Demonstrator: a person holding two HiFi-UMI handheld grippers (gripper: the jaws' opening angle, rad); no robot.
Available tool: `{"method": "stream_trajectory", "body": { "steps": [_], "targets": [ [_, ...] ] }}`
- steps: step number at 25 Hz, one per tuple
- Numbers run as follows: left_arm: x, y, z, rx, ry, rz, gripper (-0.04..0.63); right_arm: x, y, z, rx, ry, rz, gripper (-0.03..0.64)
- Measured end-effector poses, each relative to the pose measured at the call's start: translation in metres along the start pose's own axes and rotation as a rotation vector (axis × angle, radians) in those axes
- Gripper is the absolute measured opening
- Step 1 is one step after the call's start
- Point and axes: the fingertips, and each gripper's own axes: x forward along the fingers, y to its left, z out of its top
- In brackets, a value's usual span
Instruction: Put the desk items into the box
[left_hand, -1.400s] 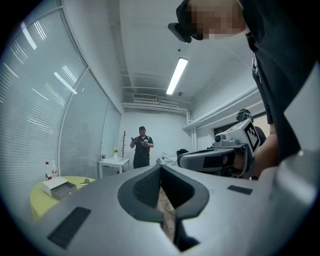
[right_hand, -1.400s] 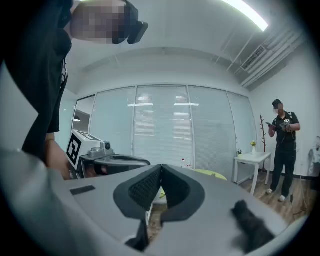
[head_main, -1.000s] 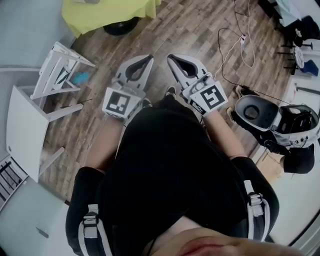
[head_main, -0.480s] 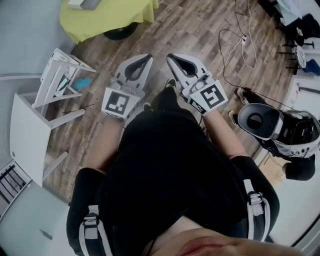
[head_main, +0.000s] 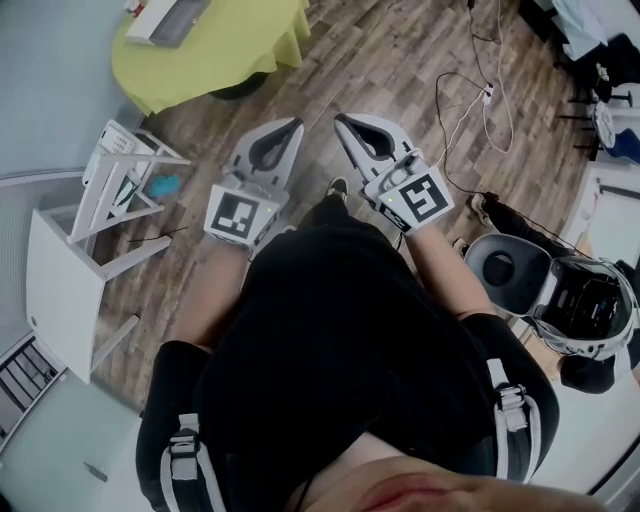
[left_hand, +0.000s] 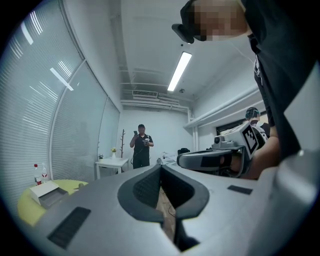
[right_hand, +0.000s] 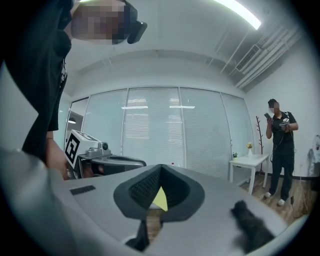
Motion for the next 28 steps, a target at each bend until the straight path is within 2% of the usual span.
{"method": "stream_trajectory", "body": {
  "steps": [12,17,22,28],
  "targets": [
    [0.093,0.007,0.007,0.005,0.034,0.032,0.012,0.002,-0.091,0.000,0.012,0.013,0.047,0.015],
    [0.117,0.002,0.004,0.013,0.034,0.041,0.012,-0.001,-0.114,-0.006,0.009,0.043,0.069,0.015],
    [0.133,0.001,0.001,-0.009,0.043,0.058,0.012,0.003,-0.125,0.000,0.025,-0.015,0.104,0.015],
    [0.144,0.021,-0.003,-0.006,0.034,0.050,0.012,0.023,-0.137,-0.003,0.021,-0.001,0.118,0.015]
  ]
}}
